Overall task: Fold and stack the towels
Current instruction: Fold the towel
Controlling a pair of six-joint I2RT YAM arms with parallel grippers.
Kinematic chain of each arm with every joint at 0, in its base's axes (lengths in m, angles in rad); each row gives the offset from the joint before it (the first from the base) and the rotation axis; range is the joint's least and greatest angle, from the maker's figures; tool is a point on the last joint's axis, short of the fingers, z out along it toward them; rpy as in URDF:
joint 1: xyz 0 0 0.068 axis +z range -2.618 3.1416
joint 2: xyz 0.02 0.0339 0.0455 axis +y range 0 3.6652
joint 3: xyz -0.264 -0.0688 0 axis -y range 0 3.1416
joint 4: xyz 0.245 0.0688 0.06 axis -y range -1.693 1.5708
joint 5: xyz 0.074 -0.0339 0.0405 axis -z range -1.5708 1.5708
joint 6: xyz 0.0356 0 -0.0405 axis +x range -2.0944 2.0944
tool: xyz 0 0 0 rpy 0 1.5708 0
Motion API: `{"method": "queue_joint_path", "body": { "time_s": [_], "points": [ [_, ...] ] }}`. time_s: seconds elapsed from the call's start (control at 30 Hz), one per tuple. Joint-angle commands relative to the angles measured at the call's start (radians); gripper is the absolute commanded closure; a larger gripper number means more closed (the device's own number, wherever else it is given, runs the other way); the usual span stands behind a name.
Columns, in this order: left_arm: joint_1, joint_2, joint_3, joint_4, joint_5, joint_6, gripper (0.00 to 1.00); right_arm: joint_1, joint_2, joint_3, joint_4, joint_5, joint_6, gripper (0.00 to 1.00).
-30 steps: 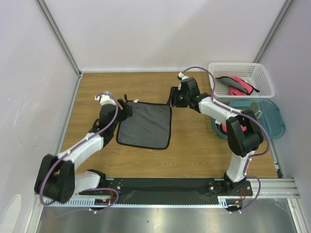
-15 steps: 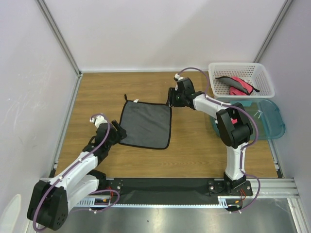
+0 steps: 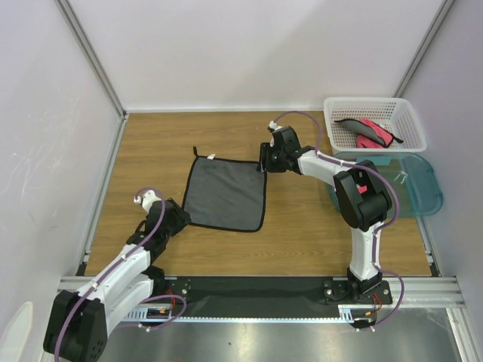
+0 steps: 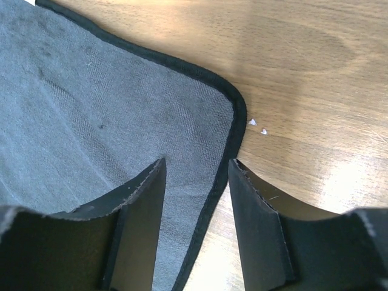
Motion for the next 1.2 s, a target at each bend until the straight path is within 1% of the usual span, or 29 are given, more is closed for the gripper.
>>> {"method": "queue_joint_path", "body": {
  "time_s": [0.0, 0.1, 0.23, 0.57, 0.77, 0.87, 0.9, 0.97, 1.03, 1.07, 1.17],
  "points": [
    [0.025, 0.006, -0.004, 0.042, -0.013, -0.020, 0.40, 0.006, -0.050, -0.006, 0.017, -0.019, 0.002, 0.49],
    [0.032, 0.013, -0.013, 0.063, 0.000, -0.035, 0.42, 0.007, -0.064, -0.012, 0.014, -0.018, 0.005, 0.50],
    [0.049, 0.033, -0.025, 0.091, 0.018, -0.038, 0.48, 0.015, -0.082, -0.026, 0.033, -0.030, 0.012, 0.53],
    [0.060, 0.087, -0.024, 0.172, 0.052, 0.003, 0.54, 0.029, -0.076, -0.029, 0.039, -0.052, 0.022, 0.54],
    [0.062, 0.078, -0.052, 0.207, 0.044, 0.019, 0.60, 0.051, -0.064, -0.023, 0.068, -0.062, 0.025, 0.55],
    [0.062, 0.079, -0.059, 0.235, 0.056, 0.026, 0.68, 0.068, -0.044, 0.002, 0.057, -0.061, 0.028, 0.55],
    [0.062, 0.079, -0.064, 0.246, 0.059, 0.028, 0.74, 0.070, -0.042, 0.003, 0.056, -0.062, 0.032, 0.55],
    [0.062, 0.087, -0.075, 0.273, 0.062, 0.033, 0.78, 0.068, -0.048, -0.016, 0.071, -0.082, 0.052, 0.55],
    [0.062, 0.093, -0.075, 0.276, 0.063, 0.036, 0.89, 0.067, -0.056, -0.035, 0.083, -0.091, 0.069, 0.55],
    [0.062, 0.092, -0.075, 0.275, 0.064, 0.037, 1.00, 0.067, -0.065, -0.058, 0.085, -0.091, 0.072, 0.55],
    [0.062, 0.063, -0.068, 0.256, 0.061, 0.051, 1.00, 0.067, -0.079, -0.086, 0.076, -0.091, 0.083, 0.55]
  ]
}}
